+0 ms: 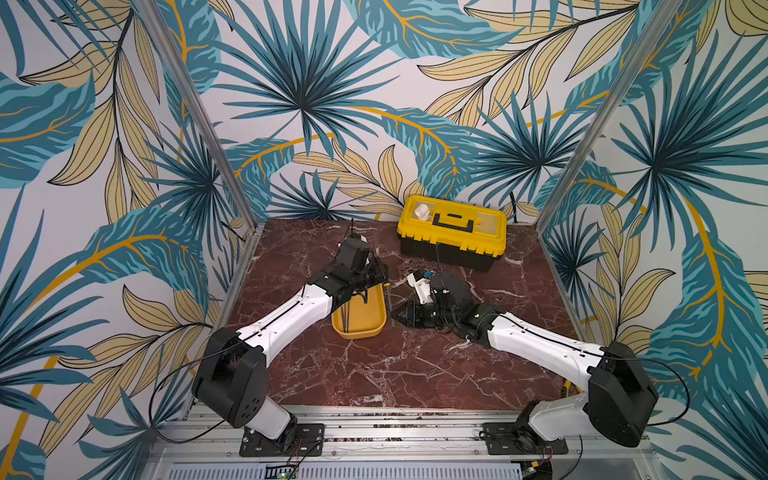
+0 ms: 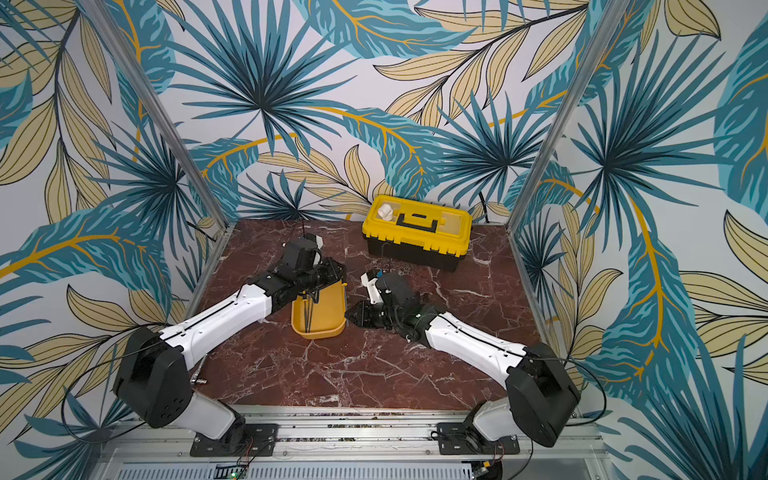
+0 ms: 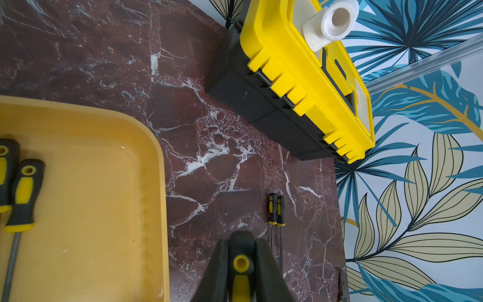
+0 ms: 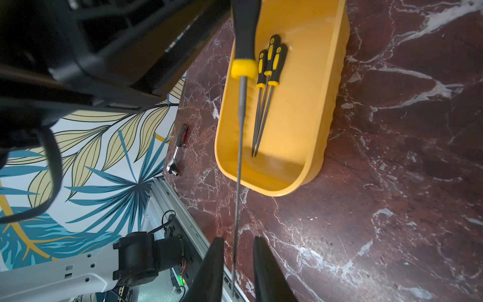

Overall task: Take the file tool out of the storage box
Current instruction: Pick up the file tool from the storage box.

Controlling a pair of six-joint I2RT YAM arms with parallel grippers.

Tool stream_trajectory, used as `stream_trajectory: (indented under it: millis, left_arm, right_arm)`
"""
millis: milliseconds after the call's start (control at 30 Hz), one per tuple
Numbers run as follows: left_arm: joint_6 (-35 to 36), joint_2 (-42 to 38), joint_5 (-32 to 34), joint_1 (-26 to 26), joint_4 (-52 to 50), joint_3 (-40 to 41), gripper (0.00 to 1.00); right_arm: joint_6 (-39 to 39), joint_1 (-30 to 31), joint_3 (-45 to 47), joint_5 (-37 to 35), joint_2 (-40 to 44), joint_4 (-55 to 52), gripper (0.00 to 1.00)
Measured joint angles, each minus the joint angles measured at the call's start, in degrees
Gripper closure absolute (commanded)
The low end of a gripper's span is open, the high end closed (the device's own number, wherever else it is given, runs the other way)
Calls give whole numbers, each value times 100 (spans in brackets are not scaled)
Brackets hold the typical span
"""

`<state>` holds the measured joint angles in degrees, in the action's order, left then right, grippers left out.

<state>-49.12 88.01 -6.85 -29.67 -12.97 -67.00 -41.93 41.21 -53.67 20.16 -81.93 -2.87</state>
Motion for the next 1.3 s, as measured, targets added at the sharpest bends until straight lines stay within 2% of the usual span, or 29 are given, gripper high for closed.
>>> stream_trajectory:
  millis: [800, 967, 1200, 1300]
  left_arm:
    - [4, 0, -2, -4, 0, 0, 91]
    - [9, 0, -7, -4, 0, 0, 78]
    - [157, 0, -210, 15, -33, -90, 49]
    - [337, 0, -315, 48, -210, -249, 41]
  right_arm:
    - [-7, 37, -24, 7, -103, 46, 98]
    - [-9, 42, -24, 2, -103, 50, 100]
    - [-4, 44, -24, -103, -103, 28, 100]
    - [35, 48, -24, -269, -103, -74, 100]
